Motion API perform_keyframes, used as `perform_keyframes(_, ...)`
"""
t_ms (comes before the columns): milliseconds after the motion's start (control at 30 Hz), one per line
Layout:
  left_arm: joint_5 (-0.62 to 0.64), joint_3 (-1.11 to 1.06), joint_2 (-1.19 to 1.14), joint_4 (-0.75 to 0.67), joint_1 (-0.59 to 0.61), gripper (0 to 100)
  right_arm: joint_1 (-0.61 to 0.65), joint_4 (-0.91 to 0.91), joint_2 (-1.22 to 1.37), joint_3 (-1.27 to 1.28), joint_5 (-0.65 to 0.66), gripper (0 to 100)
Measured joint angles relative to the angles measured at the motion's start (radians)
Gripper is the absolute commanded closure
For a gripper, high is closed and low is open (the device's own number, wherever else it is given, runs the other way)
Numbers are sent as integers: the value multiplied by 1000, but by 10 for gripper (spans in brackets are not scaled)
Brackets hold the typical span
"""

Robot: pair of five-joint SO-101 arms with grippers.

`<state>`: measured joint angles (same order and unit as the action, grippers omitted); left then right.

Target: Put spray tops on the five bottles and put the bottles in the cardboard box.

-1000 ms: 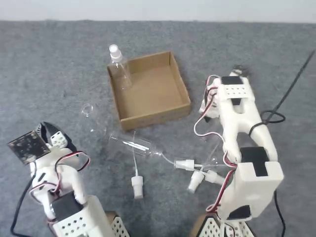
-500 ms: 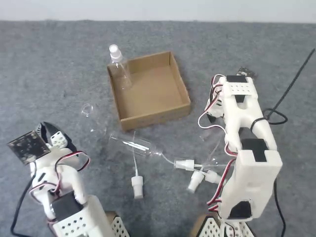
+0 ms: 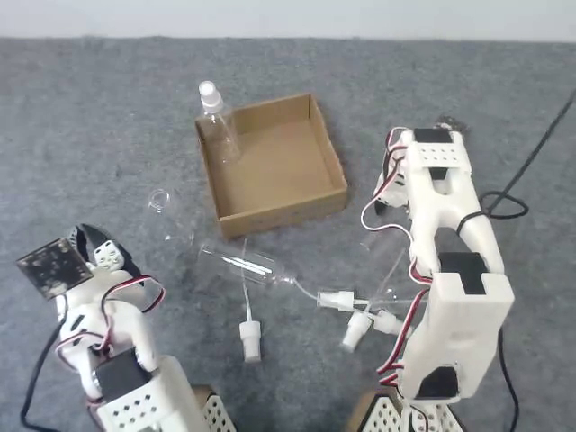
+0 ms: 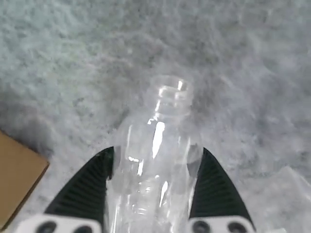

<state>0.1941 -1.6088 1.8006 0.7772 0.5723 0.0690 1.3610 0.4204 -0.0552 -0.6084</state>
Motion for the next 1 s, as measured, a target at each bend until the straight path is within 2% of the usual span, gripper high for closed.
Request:
perform_keyframes(567,0,0,0,0,0,984,2,385,0,-336,0,992)
perform_keyframes(767,0,0,0,0,0,984,38,390,-15,-350,0,992)
perform_keyframes(1000,0,0,0,0,0,984,78,391,-215,-201,0,992)
